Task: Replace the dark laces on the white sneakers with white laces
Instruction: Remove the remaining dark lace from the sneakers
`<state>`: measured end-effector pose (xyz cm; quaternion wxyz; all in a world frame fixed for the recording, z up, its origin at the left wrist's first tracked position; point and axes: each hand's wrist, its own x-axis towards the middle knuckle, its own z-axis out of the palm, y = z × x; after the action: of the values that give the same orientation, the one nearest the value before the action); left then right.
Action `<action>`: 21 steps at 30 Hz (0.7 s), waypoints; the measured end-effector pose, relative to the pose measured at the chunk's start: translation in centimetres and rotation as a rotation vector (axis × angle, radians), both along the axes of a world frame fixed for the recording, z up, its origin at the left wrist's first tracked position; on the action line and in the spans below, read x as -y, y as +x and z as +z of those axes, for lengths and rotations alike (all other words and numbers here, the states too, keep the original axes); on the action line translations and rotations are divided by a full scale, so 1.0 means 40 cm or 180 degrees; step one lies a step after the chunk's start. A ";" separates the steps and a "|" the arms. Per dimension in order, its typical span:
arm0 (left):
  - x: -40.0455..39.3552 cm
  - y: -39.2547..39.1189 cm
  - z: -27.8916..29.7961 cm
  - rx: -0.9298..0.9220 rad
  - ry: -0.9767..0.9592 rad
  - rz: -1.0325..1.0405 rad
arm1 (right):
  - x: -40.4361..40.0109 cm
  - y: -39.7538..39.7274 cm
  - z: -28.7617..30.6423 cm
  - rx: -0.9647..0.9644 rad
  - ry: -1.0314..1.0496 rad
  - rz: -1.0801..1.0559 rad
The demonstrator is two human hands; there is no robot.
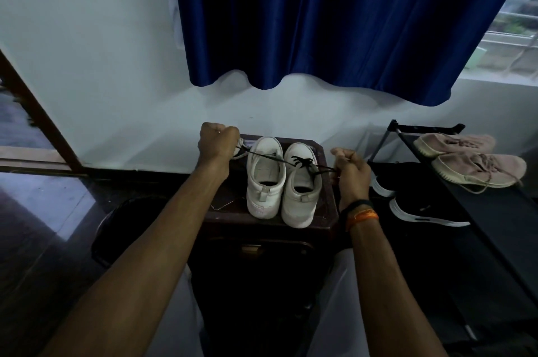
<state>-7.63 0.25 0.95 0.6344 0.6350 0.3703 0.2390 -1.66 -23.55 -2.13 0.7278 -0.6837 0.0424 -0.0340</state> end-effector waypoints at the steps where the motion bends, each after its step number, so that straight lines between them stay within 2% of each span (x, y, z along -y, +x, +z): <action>1: 0.011 -0.004 -0.006 -0.0059 0.0193 -0.0075 | 0.008 0.003 -0.002 0.0081 -0.0298 -0.0002; 3: 0.034 -0.005 -0.018 -0.0277 0.0818 -0.0223 | 0.019 0.002 -0.006 0.0225 -0.1133 0.0046; 6: 0.080 0.002 -0.025 -0.0715 0.1663 -0.0330 | 0.019 0.000 -0.014 0.0576 -0.1849 0.0202; 9: 0.136 0.000 -0.033 -0.0411 0.2254 -0.0430 | 0.017 -0.005 -0.007 0.0953 -0.2475 0.0302; 12: 0.191 -0.002 -0.063 -0.0036 0.2879 -0.0946 | 0.013 -0.001 -0.007 0.0927 -0.2566 0.0243; 15: 0.234 -0.003 -0.089 0.0025 0.3439 -0.1478 | 0.016 -0.004 -0.005 0.0645 -0.2525 0.0297; 18: 0.257 -0.002 -0.100 -0.0084 0.3558 -0.1809 | 0.019 -0.020 -0.002 0.0360 -0.2434 0.0431; 21: 0.274 0.001 -0.097 -0.0205 0.3540 -0.1830 | 0.020 -0.023 0.007 0.0139 -0.2194 0.0268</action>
<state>-7.58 -10.70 -2.94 0.2366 0.9512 0.0238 0.1965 -2.60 -24.35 -1.86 0.4556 -0.8895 -0.0154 -0.0309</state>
